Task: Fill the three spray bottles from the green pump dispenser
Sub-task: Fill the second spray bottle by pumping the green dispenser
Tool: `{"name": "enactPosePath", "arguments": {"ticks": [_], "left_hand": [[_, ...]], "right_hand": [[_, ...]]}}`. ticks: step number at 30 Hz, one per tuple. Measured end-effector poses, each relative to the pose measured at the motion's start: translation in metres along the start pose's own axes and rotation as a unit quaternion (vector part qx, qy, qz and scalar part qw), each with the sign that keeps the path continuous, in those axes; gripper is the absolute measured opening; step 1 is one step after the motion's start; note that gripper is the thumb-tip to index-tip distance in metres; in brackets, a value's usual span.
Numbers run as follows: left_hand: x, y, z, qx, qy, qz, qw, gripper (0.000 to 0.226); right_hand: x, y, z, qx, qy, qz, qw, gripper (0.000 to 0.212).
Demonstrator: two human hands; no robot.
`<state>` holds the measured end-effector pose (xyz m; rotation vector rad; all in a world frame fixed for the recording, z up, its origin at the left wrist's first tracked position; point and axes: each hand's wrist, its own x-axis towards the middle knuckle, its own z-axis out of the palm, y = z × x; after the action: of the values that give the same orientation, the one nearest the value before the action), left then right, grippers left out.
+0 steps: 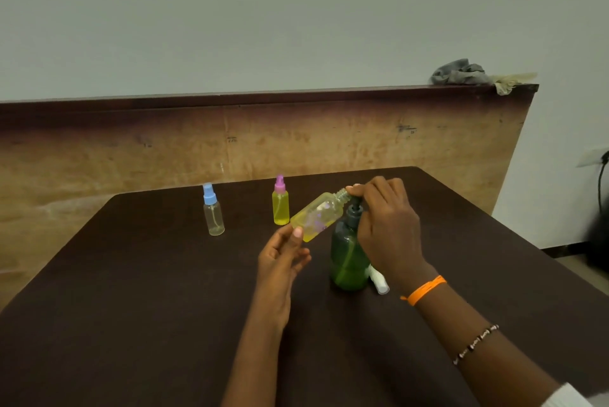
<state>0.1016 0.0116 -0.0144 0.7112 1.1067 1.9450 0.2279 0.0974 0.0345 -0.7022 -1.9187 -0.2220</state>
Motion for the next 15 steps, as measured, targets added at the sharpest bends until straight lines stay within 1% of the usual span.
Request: {"name": "enactPosePath", "arguments": {"ticks": [2, 4, 6, 9, 13, 15], "left_hand": [[-0.001, 0.000, 0.001, -0.001, 0.000, 0.000, 1.000, 0.035], [-0.001, 0.001, 0.001, 0.000, 0.000, 0.001, 1.000, 0.036], [0.000, 0.000, 0.001, 0.000, -0.001, 0.002, 1.000, 0.037], [0.001, 0.000, 0.000, -0.003, -0.002, 0.001, 1.000, 0.039], [-0.002, -0.001, -0.001, -0.005, 0.002, -0.003, 1.000, 0.037], [-0.003, 0.000, 0.000, -0.006, 0.000, -0.003, 1.000, 0.033]], "right_hand": [[0.012, 0.001, -0.004, -0.002, -0.011, -0.011, 1.000, 0.033], [0.018, 0.001, -0.005, 0.012, -0.012, 0.006, 1.000, 0.029], [0.010, 0.000, 0.000, 0.023, 0.009, 0.022, 0.999, 0.031], [-0.012, -0.002, 0.013, 0.007, 0.045, 0.028, 0.999, 0.032], [-0.004, 0.001, 0.012, -0.023, 0.045, 0.009, 0.999, 0.022], [0.007, 0.002, 0.007, -0.028, 0.036, -0.012, 0.999, 0.024]]}}
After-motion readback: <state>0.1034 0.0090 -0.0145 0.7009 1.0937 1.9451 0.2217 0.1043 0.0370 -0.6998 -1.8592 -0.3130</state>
